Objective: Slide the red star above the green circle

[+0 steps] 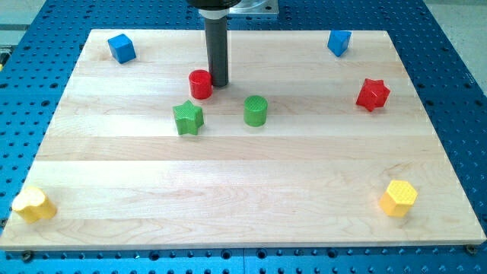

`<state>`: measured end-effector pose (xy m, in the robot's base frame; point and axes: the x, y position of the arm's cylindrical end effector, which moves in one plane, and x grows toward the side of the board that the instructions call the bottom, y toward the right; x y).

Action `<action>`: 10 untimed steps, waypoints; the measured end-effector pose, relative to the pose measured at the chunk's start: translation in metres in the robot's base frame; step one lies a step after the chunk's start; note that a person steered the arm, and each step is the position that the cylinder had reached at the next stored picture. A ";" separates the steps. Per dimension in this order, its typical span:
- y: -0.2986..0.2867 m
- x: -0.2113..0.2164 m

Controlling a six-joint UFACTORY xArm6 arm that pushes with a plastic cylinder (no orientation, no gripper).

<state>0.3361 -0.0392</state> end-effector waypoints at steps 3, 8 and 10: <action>-0.014 0.023; 0.360 0.011; 0.330 0.059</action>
<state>0.3948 0.2913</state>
